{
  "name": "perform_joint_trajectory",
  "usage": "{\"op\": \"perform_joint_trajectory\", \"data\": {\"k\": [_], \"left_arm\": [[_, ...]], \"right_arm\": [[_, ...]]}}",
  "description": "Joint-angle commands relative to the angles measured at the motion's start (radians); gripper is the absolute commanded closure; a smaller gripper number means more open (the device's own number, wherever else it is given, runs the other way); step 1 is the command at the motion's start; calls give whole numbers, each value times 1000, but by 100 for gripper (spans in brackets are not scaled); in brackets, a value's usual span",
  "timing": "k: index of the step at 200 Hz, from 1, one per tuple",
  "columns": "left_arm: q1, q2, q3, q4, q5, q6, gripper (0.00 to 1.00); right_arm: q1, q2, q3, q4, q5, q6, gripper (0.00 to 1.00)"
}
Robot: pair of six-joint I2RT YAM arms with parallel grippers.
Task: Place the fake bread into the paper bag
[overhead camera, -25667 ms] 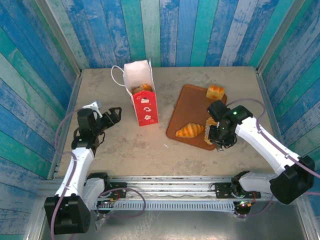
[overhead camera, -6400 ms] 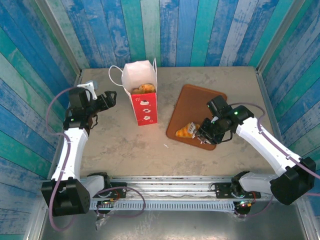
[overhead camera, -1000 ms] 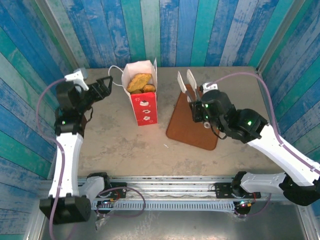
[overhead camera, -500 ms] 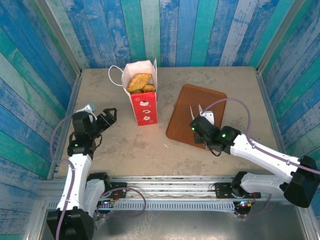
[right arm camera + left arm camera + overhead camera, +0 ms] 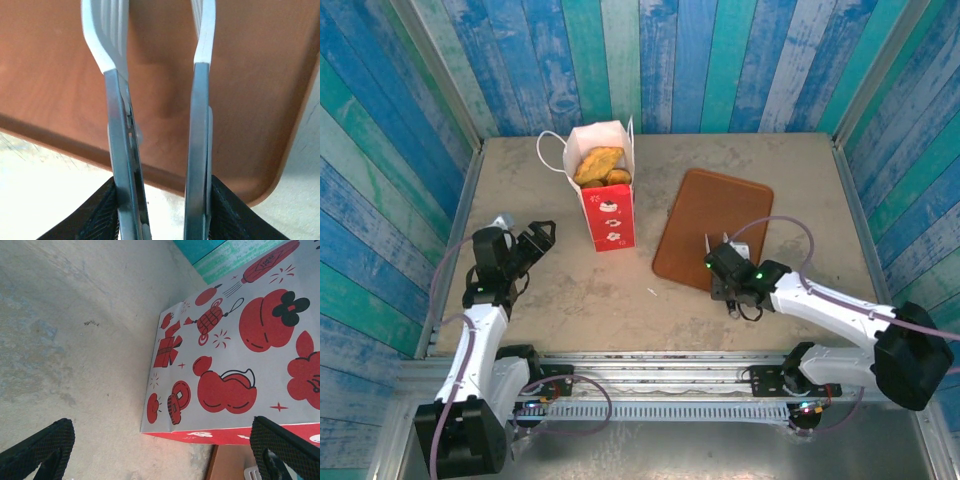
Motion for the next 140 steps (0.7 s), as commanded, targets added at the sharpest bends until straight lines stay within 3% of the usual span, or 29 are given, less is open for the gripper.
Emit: {"op": "perform_joint_trajectory", "data": {"k": [1,42,82,140], "left_arm": [[5,-5,-4,30,-13,1,6],[4,-5,6,14,-23,17,6],[6,-10,19,2,-36,26,6],[5,5,63,2,-62,34,6]], "right_arm": [[-7,41,-17,-17,-58,32,55],[-7,101,-48,-27,-106,67,53],[-5,48,-38,-65,-77,77,45],[-28,-123,21,-166,4,27,23]]}}
